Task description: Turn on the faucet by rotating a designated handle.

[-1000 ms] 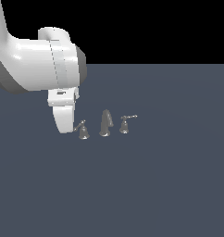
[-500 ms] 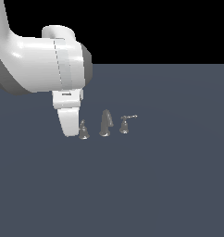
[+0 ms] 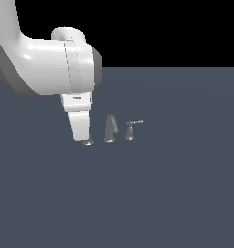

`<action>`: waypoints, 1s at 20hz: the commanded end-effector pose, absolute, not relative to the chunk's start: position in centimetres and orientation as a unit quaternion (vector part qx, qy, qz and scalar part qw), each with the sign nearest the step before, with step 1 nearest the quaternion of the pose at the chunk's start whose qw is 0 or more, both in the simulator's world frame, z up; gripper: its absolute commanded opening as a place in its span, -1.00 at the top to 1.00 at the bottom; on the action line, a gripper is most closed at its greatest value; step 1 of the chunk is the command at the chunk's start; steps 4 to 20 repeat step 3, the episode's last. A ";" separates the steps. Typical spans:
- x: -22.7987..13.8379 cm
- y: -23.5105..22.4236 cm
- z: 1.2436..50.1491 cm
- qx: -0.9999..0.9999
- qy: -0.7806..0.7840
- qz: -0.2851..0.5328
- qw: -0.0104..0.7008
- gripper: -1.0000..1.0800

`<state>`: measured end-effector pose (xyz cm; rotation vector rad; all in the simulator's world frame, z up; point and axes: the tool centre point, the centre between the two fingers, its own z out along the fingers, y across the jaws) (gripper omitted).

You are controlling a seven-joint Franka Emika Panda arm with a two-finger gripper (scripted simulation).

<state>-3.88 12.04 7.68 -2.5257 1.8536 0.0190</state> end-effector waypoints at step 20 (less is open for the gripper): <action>-2.2 7.1 7.7 -0.789 0.615 0.000 0.000 1.00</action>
